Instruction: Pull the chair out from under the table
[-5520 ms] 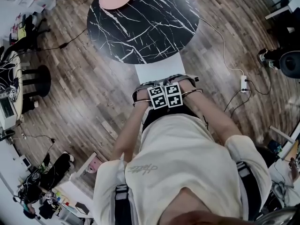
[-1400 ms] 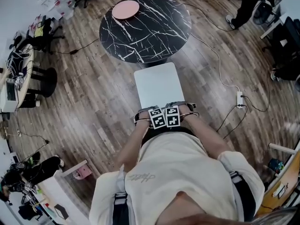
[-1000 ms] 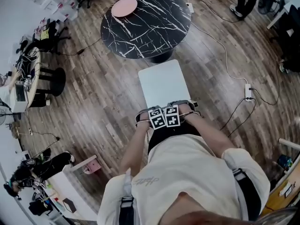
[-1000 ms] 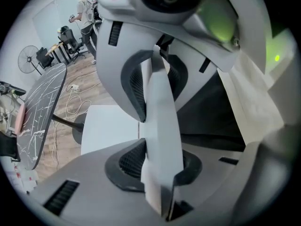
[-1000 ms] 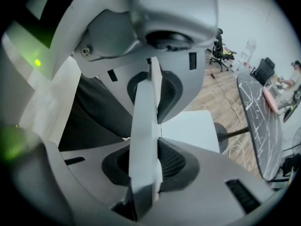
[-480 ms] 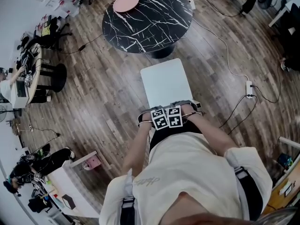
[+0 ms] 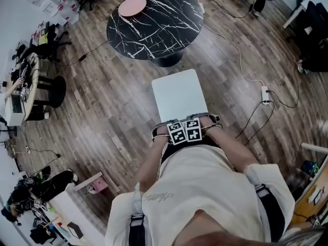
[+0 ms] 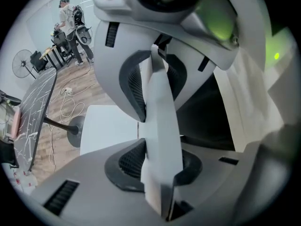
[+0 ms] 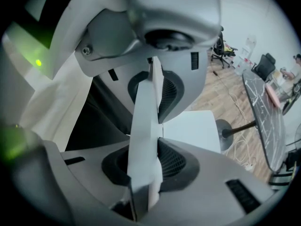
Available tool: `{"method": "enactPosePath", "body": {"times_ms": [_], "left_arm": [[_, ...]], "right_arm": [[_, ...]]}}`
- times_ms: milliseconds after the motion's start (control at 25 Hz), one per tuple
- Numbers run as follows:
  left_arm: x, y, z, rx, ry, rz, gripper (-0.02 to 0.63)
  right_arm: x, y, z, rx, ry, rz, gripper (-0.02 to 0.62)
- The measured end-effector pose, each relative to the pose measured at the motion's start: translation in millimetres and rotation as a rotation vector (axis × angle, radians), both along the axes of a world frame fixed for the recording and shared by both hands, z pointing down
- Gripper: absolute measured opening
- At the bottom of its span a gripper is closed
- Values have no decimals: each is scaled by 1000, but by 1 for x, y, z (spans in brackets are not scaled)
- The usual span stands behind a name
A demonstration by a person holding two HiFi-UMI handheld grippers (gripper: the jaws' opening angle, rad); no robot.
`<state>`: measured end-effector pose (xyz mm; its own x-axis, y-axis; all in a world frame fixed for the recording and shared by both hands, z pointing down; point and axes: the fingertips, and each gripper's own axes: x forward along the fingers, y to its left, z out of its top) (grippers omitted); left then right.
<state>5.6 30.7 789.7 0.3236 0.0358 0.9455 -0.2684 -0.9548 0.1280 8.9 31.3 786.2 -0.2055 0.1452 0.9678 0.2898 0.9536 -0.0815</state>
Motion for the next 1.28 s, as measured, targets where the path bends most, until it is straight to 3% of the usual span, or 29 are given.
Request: {"method": "enactPosePath", "body": {"times_ms": [880, 920, 1000, 1280], "left_arm": [[8, 27, 2, -1, -9, 20, 94], [7, 27, 1, -10, -4, 13, 94], [5, 26, -2, -26, 14, -13, 106], [0, 24, -34, -12, 83, -73, 132]], "right_arm": [[9, 25, 3, -58, 5, 44, 103], [10, 25, 4, -68, 9, 55, 114], [9, 26, 4, -71, 10, 60, 202], [5, 19, -28, -60, -41, 52, 222]]}}
